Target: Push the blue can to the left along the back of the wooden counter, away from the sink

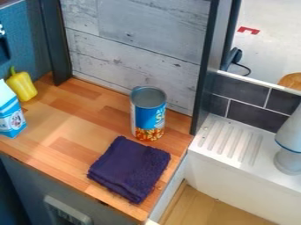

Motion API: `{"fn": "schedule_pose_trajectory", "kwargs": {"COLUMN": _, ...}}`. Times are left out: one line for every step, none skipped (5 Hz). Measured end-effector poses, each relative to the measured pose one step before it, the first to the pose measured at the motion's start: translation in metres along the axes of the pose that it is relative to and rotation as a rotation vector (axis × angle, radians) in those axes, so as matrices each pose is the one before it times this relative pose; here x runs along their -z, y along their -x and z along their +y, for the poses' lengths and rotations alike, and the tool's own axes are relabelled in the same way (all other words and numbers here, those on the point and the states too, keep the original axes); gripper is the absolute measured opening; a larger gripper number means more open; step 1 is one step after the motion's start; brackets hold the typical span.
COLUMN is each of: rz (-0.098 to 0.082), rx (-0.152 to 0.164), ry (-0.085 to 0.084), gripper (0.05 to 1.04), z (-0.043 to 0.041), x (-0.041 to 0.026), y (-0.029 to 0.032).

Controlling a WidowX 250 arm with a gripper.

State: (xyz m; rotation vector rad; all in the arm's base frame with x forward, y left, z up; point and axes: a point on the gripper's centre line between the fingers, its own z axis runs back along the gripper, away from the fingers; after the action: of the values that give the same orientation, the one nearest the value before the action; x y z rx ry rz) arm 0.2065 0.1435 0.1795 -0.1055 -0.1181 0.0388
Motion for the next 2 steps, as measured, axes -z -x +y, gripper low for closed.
{"fn": "schedule_pose_trajectory", "kwargs": {"rz": 0.0158, "rx": -0.0021, "ry": 0.0104, "gripper": 1.001, "z": 0.00028, "x": 0.00625, "y": -0.00023}}
{"fn": "schedule_pose_trajectory", "kwargs": {"rz": -0.0379, "rx": 0.1865, "ry": -0.0743, "gripper": 1.001, "z": -0.03675, "x": 0.01307, "y": -0.03597}}
